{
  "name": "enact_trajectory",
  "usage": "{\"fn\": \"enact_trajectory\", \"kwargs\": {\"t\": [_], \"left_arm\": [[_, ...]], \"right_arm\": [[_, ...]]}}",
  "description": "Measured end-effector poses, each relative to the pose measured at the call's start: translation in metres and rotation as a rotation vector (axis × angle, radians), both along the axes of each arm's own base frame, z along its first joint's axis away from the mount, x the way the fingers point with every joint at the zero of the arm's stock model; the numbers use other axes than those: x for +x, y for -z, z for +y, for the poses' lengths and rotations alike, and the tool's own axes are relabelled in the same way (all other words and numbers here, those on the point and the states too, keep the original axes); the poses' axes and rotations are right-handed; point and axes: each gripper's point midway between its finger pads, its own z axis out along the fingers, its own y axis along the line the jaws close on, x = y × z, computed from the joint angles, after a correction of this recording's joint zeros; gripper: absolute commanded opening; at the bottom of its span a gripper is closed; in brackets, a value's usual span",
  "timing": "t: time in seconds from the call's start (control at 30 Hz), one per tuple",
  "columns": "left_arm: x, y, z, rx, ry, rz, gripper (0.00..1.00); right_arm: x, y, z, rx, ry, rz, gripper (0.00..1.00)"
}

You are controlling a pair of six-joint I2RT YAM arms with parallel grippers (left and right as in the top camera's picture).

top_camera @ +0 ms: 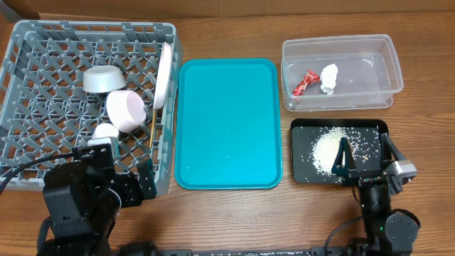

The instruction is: Sort waste into correct bins and load items into the dishwasher

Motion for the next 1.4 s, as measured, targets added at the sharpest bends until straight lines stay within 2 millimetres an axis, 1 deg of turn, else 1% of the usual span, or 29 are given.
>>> {"fn": "enact_trajectory", "kwargs": {"t": [0.1, 0.13, 0.2, 1.4], "left_arm": [[0.000, 0.000, 0.000, 0.000, 0.000, 0.000, 1.00], [0.000, 0.000, 0.000, 0.000, 0.000, 0.000, 1.00], [0.000, 0.000, 0.000, 0.000, 0.000, 0.001, 1.00], [-0.001, 0.002, 0.000, -0.001, 0.000, 0.009, 1.00]], "right_arm": [[0.003, 0.019, -0.002, 0.001, 0.009, 0.072, 1.00], [0.004, 0.034, -0.003, 0.003, 0.012, 0.134, 1.00], [0.004, 0.050, -0.003, 0.004, 0.013, 0.200, 1.00], [0.004, 0.050, -0.003, 0.004, 0.010, 0.202, 1.00]]}}
